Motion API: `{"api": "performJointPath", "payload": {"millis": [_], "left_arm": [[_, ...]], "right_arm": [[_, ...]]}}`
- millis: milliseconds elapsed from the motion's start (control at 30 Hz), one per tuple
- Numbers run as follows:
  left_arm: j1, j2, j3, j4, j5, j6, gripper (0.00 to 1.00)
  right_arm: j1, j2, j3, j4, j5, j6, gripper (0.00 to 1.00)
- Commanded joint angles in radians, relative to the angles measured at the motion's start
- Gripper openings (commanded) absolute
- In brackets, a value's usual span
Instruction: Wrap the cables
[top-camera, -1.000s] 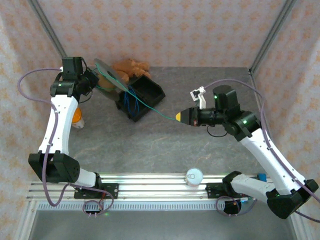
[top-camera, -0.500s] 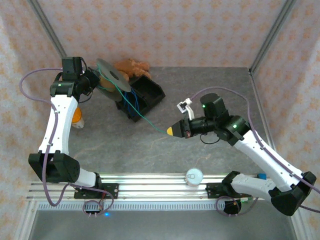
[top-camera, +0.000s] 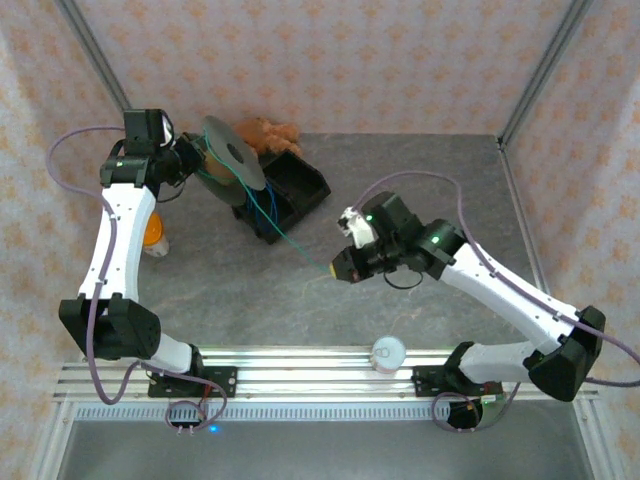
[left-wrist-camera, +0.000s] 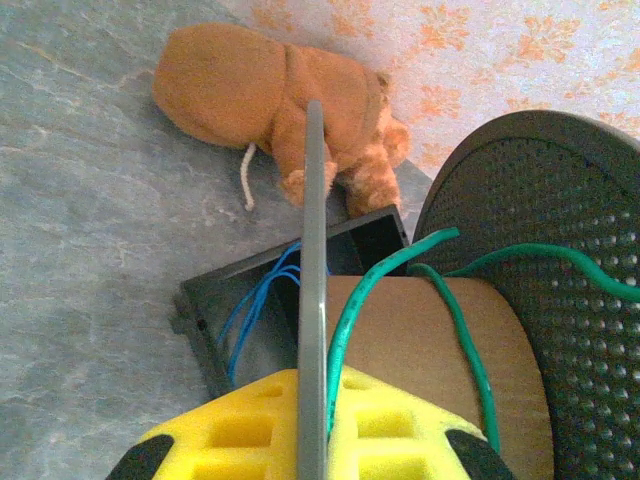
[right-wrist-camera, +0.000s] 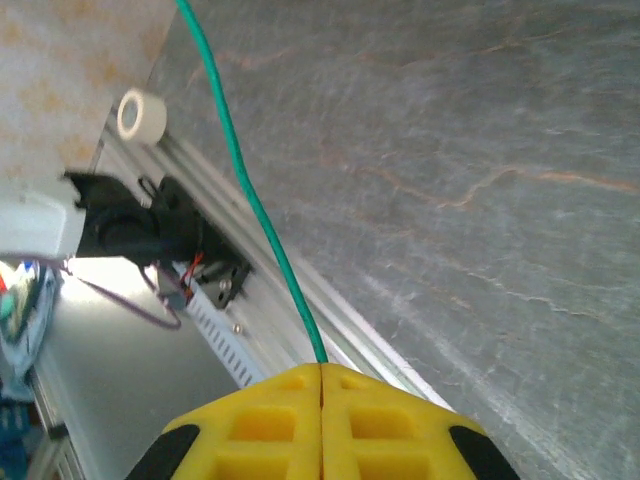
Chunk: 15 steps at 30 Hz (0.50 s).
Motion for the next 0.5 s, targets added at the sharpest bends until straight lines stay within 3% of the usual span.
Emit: {"api": "performJointPath", "payload": {"millis": [0, 100, 267, 367, 467], "left_arm": [[0.023, -0.004, 0.096, 0.077, -0.101, 0.034, 0.0], [0.008, 0.002, 0.121, 0.055, -0.145, 0.082, 0.0], [-0.014, 0.005, 0.142, 0.02, -0.205, 0.129, 0.0], [-0.03, 0.016, 0.152, -0.005, -0.255, 0.171, 0.0], [-0.051, 0.019, 0.156, -0.023, -0.331, 0.205, 0.0]], "right_arm": [[0.129, -0.02, 0.029, -0.108, -0.019, -0.09, 0.0], [0.199, -0.02, 0.054, -0.093, -0.015, -0.117, 0.0], [0.209, -0.046, 0.082, -0.101, 0.19, -0.104, 0.0], [0.212, -0.154, 0.065, -0.007, 0.214, -0.087, 0.0], [0.214, -0.173, 0.074, -0.001, 0.123, -0.106, 0.0]]}}
